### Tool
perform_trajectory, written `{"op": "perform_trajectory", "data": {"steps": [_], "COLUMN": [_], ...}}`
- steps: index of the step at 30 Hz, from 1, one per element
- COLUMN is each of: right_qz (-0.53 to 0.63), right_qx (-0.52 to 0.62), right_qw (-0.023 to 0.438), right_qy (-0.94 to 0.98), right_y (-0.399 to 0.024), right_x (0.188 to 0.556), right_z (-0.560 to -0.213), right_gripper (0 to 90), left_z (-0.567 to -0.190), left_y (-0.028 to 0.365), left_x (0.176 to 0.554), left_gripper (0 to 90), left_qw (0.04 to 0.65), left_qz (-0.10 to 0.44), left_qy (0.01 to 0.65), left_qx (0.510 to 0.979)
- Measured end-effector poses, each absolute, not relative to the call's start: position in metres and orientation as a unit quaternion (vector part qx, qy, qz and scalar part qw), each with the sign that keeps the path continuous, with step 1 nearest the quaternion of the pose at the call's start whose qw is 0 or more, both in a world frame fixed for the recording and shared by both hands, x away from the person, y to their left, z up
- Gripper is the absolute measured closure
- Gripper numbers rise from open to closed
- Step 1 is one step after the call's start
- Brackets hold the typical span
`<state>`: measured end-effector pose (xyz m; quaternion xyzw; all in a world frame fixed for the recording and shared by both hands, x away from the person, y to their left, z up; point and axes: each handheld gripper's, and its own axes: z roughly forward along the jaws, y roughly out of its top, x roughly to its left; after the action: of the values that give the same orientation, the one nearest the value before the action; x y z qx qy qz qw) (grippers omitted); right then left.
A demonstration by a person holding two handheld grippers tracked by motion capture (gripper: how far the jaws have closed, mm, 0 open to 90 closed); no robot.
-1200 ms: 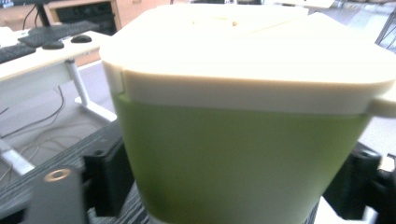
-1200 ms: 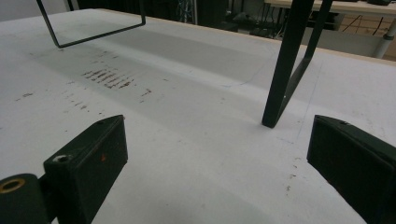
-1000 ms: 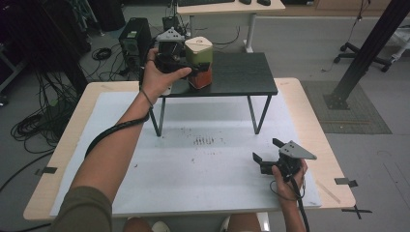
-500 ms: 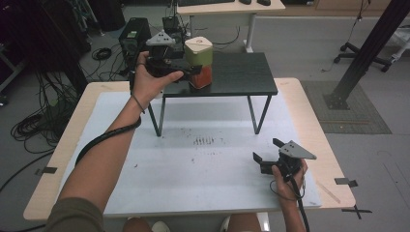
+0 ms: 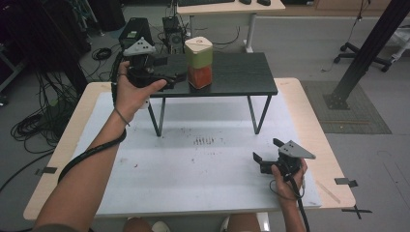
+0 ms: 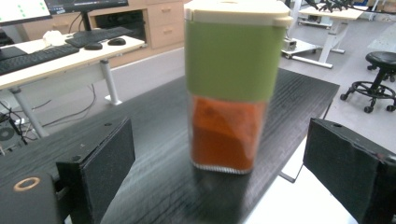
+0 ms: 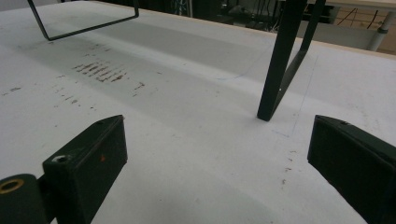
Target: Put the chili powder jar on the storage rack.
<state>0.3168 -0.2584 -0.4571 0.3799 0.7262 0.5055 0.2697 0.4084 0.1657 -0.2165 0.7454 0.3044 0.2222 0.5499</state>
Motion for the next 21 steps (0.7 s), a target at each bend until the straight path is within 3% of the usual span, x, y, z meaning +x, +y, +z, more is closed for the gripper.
{"op": "perform_trajectory", "data": {"steps": [21], "right_qz": [0.494], "right_qx": [0.383], "right_qw": [0.269], "right_qy": [0.733], "right_y": [-0.258], "right_x": [0.319], "right_z": [-0.459], "right_gripper": [4.3], "left_z": [-0.237], "left_y": [0.198], "left_x": [0.354], "left_gripper": [9.2], "left_qw": [0.565], "left_qz": [0.225], "left_qy": [0.317], "left_qx": [0.727]}}
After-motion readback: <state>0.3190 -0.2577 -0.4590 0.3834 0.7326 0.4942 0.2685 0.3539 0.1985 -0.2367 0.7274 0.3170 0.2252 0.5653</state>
